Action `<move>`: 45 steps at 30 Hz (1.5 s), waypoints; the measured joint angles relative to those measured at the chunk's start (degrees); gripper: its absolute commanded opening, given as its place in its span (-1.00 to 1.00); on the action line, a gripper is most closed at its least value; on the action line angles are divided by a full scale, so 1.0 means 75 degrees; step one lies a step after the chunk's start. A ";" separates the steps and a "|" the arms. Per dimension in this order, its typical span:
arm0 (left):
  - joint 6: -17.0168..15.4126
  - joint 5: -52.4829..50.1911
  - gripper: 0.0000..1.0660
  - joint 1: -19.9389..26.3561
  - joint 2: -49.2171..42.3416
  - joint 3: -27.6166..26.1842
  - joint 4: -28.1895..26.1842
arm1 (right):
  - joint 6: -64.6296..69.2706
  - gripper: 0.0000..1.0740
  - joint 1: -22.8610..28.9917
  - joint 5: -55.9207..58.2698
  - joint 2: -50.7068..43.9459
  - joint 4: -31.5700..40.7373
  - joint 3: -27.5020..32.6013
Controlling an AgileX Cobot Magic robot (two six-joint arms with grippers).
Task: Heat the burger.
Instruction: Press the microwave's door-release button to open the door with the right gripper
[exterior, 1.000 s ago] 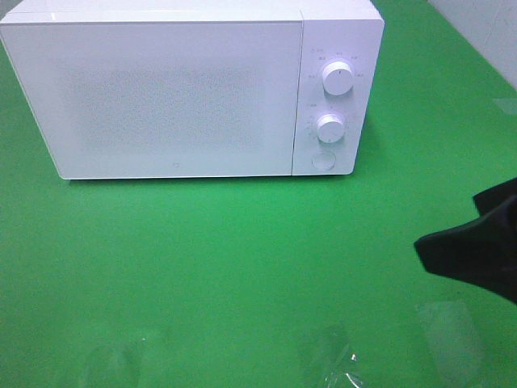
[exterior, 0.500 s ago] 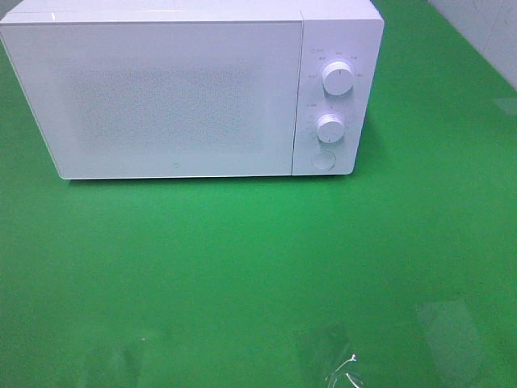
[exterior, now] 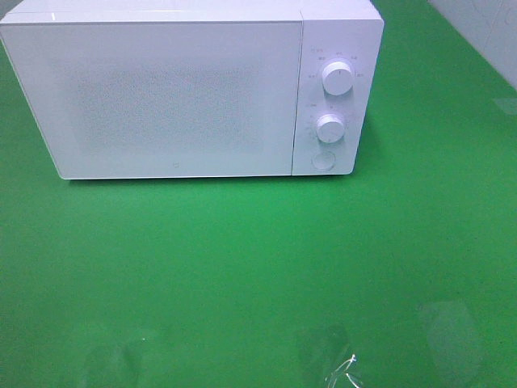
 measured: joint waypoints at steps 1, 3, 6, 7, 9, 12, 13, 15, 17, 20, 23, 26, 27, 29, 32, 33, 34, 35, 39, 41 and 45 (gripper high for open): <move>0.0000 0.0000 0.83 0.0000 0.0000 0.0000 0.0000 | 0.0000 0.42 0.0000 0.0008 -0.0008 0.0000 0.0031; 0.0000 0.0000 0.83 0.0000 0.0000 0.0000 0.0000 | 0.0000 0.42 0.0000 0.0000 -0.0008 0.0000 0.0031; 0.0000 0.0000 0.83 0.0000 0.0000 0.0000 0.0000 | 0.0000 0.42 0.0000 0.0000 -0.0008 0.0000 0.0031; 0.0000 0.0000 0.83 0.0000 0.0000 0.0000 0.0000 | 0.0000 0.42 0.0000 0.0000 -0.0008 0.0000 0.0031; 0.0000 0.0000 0.83 0.0000 0.0000 0.0000 0.0000 | 0.0000 0.42 0.0000 0.0000 -0.0008 0.0000 0.0031; 0.0000 0.0000 0.83 0.0000 0.0000 0.0000 0.0000 | 0.0000 0.42 0.0000 0.0000 -0.0008 0.0000 0.0031; 0.0000 0.0000 0.83 0.0000 0.0000 0.0000 0.0000 | 0.0000 0.42 0.0000 0.0000 -0.0008 0.0000 0.0031; 0.0000 0.0000 0.83 0.0000 0.0000 0.0000 0.0000 | 0.0000 0.42 0.0000 0.0000 -0.0008 0.0000 0.0031; 0.0000 0.0000 0.83 0.0000 0.0000 0.0000 0.0000 | 0.0000 0.42 0.0000 0.0000 -0.0008 0.0000 0.0031; 0.0000 0.0000 0.83 0.0000 0.0000 0.0000 0.0000 | 0.0000 0.42 0.0000 0.0000 -0.0008 0.0000 0.0031; 0.0000 0.0000 0.83 0.0000 0.0000 0.0000 0.0000 | 0.0000 0.42 0.0000 0.0000 -0.0008 0.0000 0.0031; 0.0000 0.0000 0.83 0.0000 0.0000 0.0000 0.0000 | 0.0000 0.42 0.0000 -0.0008 -0.0008 0.0000 0.0031; 0.0000 0.0000 0.83 0.0000 0.0000 0.0000 0.0000 | 0.0000 0.42 0.0000 -0.0038 -0.0008 0.0000 0.0023; 0.0000 0.0000 0.83 0.0000 0.0000 0.0000 0.0000 | 0.0046 0.42 0.0000 -0.0145 0.0015 0.0000 -0.0015; 0.0000 0.0000 0.83 0.0000 0.0000 0.0000 0.0000 | 0.0061 0.42 0.0000 -0.0367 0.0344 0.0000 -0.0084; 0.0000 0.0000 0.83 0.0000 0.0000 0.0000 0.0000 | 0.0061 0.42 0.0000 -0.0367 0.0344 0.0000 -0.0084; 0.0000 0.0000 0.83 0.0000 0.0000 0.0000 0.0000 | 0.0061 0.42 0.0000 -0.0542 0.0642 0.0000 -0.0084; 0.0000 0.0000 0.83 0.0000 0.0000 0.0000 0.0000 | 0.0061 0.42 0.0000 -0.0542 0.0642 0.0000 -0.0084; 0.0000 0.0000 0.83 0.0000 0.0000 0.0000 0.0000 | 0.0069 0.42 0.0000 -0.1742 0.1635 0.0000 -0.0069; 0.0000 0.0000 0.83 0.0000 0.0000 0.0000 0.0000 | 0.0069 0.42 0.0000 -0.2162 0.1933 0.0000 -0.0031; 0.0000 0.0000 0.83 0.0000 0.0000 0.0000 0.0000 | 0.0069 0.42 0.0000 -0.2880 0.2437 0.0000 0.0115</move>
